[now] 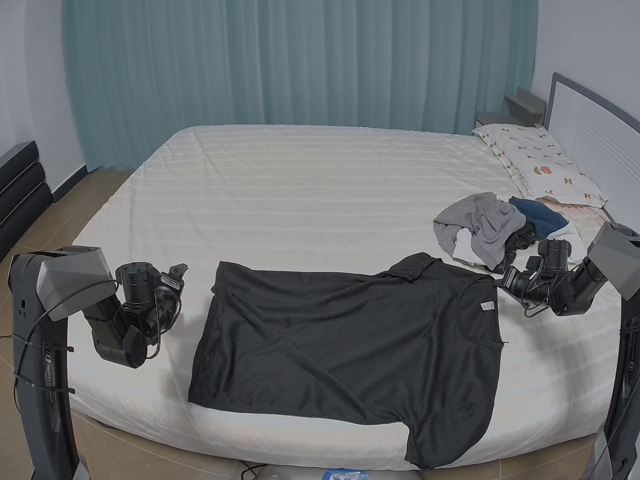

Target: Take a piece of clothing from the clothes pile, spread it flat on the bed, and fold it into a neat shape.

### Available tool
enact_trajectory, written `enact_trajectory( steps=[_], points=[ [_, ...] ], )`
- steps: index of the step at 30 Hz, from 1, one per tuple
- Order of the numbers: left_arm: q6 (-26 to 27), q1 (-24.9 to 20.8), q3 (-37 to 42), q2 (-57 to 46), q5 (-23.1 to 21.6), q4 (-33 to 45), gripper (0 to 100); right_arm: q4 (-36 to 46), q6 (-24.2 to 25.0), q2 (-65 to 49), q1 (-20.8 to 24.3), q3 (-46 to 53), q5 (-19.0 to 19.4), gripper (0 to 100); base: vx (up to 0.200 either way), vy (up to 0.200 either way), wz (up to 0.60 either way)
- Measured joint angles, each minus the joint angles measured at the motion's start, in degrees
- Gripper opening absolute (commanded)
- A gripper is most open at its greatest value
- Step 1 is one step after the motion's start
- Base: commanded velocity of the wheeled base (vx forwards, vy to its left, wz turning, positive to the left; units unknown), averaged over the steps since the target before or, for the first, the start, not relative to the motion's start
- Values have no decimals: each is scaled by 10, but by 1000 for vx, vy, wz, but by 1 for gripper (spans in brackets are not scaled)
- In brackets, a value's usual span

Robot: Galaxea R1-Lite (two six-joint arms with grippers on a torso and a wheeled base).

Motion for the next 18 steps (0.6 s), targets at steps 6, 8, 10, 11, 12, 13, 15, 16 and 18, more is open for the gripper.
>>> enact_trajectory(
  steps=[6, 8, 10, 11, 12, 13, 15, 16, 18],
  points=[
    [17, -3, 17, -1, -11, -10, 100, -2, -8, 13, -4, 2, 0, 100, 0, 0, 0],
    [25, -5, 30, -2, -19, -33, 100, -3, -7, 13, -4, 7, 1, 100, 0, 0, 0],
    [36, -6, 45, -3, -24, -59, 100, -4, -5, 9, -4, 16, 2, 100, 0, 0, 0],
    [45, -8, 54, -3, -25, -71, 100, -5, -3, 5, -4, 23, 3, 100, 0, 0, 0],
    [54, -9, 63, -4, -26, -83, 100, -5, 1, -1, -4, 31, 5, 100, 0, 0, 0],
    [62, -11, 70, -4, -27, -90, 100, -6, 4, -8, -4, 40, 5, 100, 0, 0, 0],
    [76, -14, 84, -5, -28, -102, 100, -7, 13, -26, -4, 68, 8, 100, 0, 0, 0],
    [81, -17, 90, -5, -28, -106, 100, -7, 17, -37, -4, 87, 10, 100, 0, 0, 0],
    [89, -25, 101, -5, -28, -112, 100, -8, 24, -60, -4, 127, 11, 100, 0, 0, 0]
  ],
)
